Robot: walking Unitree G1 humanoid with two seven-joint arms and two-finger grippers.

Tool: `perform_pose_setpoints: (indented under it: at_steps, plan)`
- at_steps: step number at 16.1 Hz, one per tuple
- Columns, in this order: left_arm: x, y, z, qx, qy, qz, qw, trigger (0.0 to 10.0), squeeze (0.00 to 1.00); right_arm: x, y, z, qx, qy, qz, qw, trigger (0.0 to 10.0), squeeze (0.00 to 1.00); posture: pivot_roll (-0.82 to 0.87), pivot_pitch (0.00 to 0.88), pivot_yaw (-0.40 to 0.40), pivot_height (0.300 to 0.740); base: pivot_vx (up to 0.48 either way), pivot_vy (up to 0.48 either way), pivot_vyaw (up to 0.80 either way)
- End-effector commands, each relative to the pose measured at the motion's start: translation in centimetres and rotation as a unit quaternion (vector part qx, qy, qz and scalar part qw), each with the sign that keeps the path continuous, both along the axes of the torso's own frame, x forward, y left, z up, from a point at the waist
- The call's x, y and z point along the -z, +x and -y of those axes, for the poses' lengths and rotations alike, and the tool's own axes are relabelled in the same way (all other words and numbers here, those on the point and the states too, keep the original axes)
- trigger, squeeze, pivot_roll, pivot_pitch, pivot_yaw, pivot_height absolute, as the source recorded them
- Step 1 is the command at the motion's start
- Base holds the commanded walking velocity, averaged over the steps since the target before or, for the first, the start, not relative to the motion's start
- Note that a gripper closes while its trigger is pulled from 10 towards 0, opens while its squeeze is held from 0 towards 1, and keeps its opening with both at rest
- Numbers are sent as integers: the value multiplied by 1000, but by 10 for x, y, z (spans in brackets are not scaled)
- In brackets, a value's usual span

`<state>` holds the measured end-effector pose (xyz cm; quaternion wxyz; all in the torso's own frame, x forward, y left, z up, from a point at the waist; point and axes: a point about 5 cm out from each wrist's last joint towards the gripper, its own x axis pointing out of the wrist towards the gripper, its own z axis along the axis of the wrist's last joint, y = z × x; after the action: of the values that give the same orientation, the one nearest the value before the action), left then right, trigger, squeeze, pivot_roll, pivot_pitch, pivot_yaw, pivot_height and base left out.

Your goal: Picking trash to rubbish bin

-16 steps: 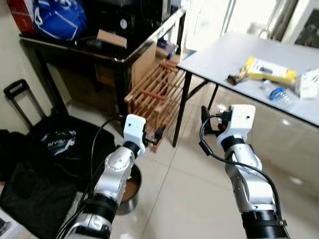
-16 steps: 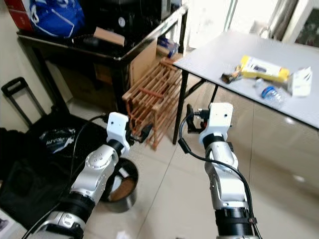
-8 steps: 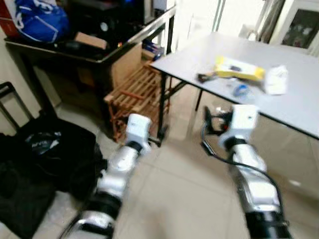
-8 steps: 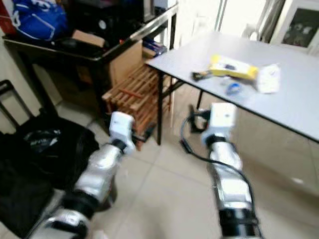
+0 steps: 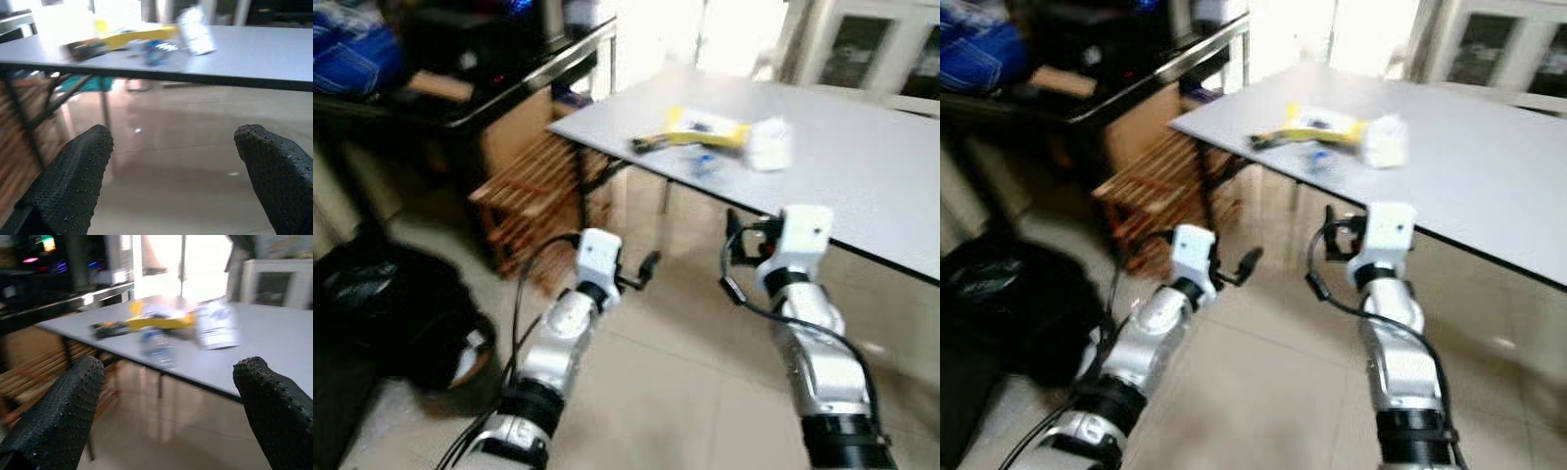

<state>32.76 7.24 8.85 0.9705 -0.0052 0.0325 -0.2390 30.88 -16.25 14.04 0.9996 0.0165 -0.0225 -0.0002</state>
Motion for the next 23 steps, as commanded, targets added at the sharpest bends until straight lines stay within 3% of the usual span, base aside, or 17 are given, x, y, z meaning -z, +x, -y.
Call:
perform_pose_setpoints:
  at_steps: [1,6,9,23]
  plan:
    - [-3,4,-9,-11,7,5,1000,10000,0,-3,1,-5,-6,7,5,1000,10000,0,-93,9,12,740,0,0,-800]
    - [-3,4,-11,-14,13,6,1000,10000,0,-3,1,-6,-8,5,5,1000,10000,0,-89,18,15,740,0,0,-800]
    - [-6,7,-15,-24,16,11,1000,10000,0,-4,0,-6,-13,-6,9,1000,10000,0,-95,21,19,740,81,0,0]
    - [-10,10,-23,-36,23,19,999,10000,0,-2,0,-12,-31,-19,9,999,10000,0,-81,20,26,740,404,0,0]
